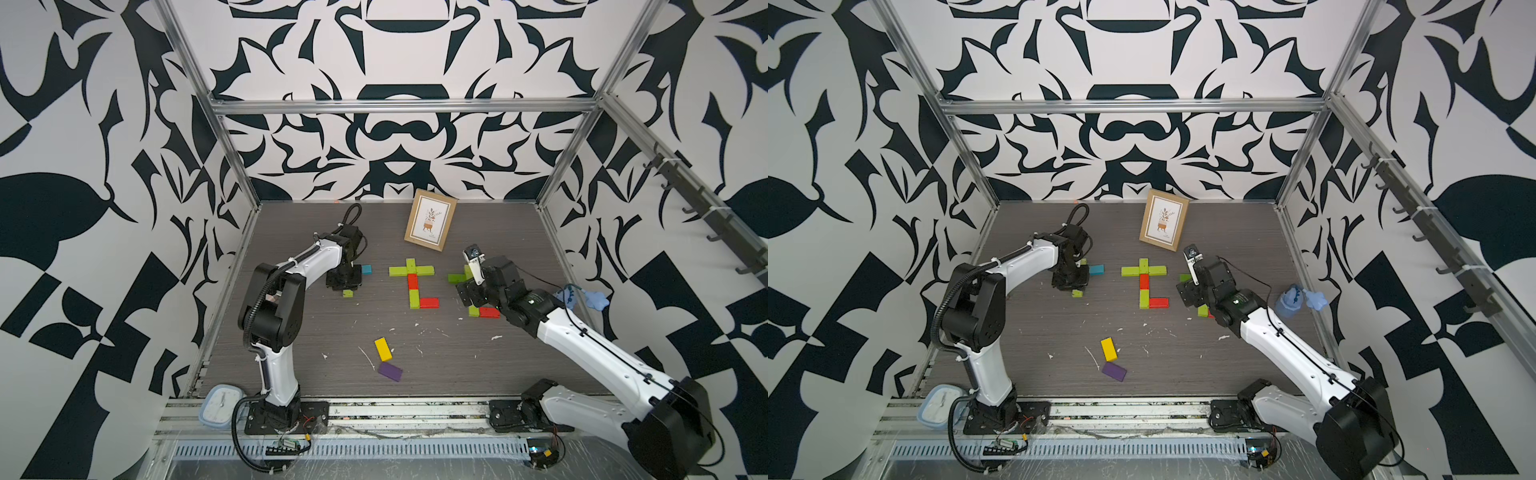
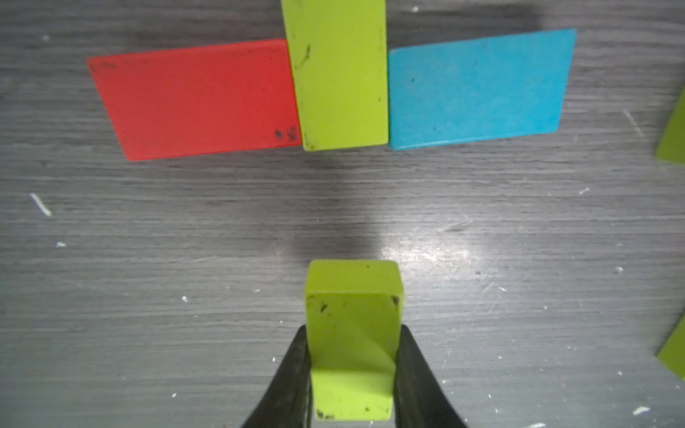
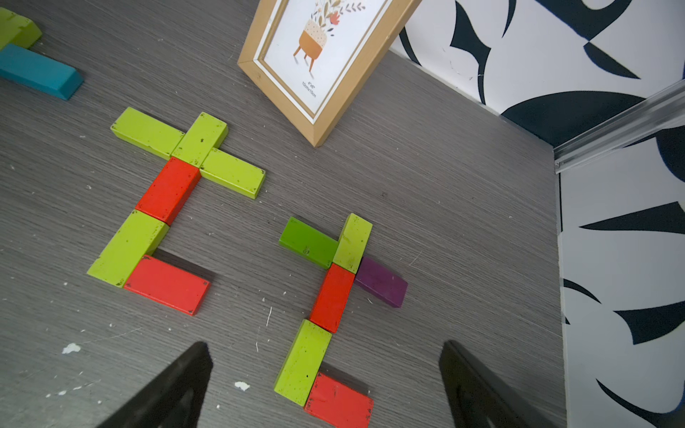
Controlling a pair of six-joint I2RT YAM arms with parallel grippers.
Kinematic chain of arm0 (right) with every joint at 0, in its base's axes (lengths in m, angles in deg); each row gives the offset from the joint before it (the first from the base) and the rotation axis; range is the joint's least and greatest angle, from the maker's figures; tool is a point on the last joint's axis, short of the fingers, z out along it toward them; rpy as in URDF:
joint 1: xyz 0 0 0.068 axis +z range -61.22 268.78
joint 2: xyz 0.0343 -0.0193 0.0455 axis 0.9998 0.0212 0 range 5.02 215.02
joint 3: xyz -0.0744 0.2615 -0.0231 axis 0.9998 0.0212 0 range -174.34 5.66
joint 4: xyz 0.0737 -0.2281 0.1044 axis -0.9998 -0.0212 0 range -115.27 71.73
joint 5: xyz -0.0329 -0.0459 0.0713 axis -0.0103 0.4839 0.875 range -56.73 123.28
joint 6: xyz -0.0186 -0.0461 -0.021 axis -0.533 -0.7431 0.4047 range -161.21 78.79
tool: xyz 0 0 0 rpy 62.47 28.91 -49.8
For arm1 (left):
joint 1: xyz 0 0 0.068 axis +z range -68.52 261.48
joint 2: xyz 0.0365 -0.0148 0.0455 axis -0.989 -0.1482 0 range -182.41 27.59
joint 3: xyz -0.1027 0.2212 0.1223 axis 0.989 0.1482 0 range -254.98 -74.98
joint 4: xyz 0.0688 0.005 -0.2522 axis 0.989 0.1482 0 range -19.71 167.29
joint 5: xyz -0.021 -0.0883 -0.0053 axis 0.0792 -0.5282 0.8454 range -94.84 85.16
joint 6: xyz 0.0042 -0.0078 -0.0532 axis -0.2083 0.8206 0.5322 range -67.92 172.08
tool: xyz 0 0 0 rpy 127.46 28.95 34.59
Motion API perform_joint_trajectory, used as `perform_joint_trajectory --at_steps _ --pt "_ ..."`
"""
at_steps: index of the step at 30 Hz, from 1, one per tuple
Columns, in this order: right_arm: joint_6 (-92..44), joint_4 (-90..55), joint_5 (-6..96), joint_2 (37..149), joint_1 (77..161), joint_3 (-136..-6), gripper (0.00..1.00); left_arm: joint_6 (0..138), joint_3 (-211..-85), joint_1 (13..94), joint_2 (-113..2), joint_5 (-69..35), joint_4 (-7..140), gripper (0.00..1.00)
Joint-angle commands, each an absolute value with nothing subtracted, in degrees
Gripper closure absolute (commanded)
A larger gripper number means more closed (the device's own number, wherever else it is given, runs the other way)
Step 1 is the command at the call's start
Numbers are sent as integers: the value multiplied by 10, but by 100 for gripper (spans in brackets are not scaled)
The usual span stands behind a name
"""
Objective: Assemble the letter t with building blocks
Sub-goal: Assemble the building block at the center of the board.
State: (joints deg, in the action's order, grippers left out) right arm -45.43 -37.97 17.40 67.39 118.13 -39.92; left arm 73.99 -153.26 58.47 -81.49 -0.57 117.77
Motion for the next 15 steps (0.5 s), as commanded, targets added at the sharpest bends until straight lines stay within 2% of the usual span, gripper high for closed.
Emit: perform_joint_trajectory --at_steps 1,15 --pt "-449 -380 166 658 1182 -419 1 736 -1554 588 -839 -2 1196 72" --pt "-450 -379 162 653 1184 -416 1 761 -1583 590 -886 2 1197 68"
